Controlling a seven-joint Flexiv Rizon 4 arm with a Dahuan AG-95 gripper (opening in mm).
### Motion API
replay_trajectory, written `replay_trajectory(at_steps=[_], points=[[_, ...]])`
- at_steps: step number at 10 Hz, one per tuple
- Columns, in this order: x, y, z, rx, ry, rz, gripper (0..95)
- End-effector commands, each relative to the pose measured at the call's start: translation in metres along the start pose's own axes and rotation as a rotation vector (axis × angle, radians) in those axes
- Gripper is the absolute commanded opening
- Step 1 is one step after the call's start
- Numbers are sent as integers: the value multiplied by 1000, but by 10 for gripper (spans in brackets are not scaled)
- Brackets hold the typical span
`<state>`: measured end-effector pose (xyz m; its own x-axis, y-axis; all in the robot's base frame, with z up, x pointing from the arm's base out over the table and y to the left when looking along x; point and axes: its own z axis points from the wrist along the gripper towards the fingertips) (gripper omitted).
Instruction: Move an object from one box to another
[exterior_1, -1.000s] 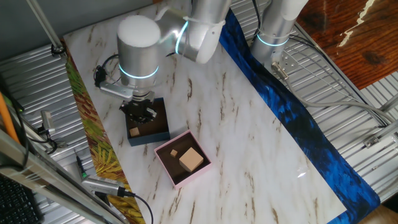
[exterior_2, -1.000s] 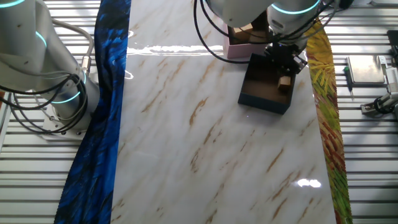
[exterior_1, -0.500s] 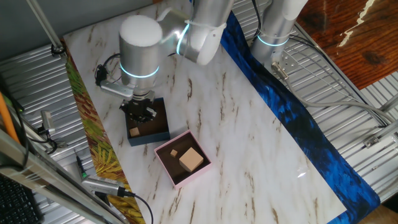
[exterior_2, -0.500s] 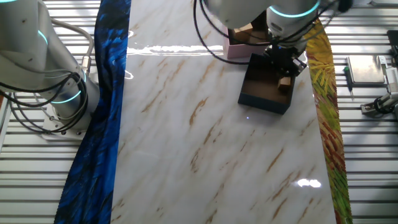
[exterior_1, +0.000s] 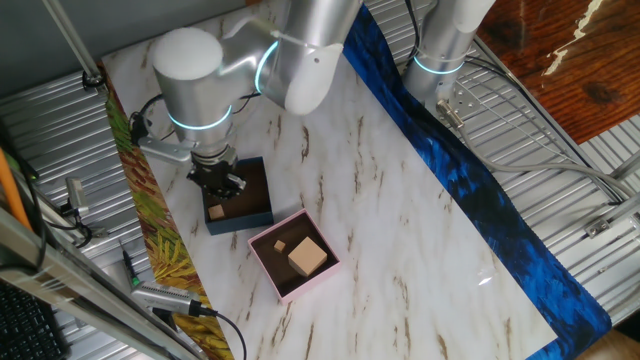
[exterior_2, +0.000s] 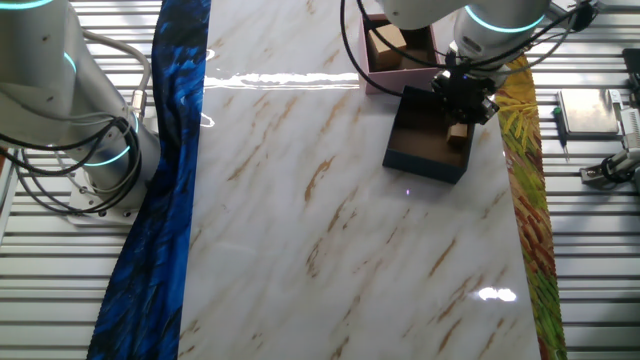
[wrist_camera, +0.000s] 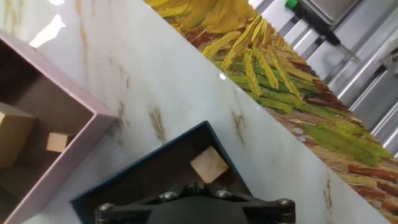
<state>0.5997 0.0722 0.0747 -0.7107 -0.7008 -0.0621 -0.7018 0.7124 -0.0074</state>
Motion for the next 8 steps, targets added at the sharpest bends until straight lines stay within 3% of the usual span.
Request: replay_trajectory(at_steps=[1, 8], points=[[0, 0, 1, 0, 6, 15, 0], [-2, -1, 3, -13, 23, 75, 0]])
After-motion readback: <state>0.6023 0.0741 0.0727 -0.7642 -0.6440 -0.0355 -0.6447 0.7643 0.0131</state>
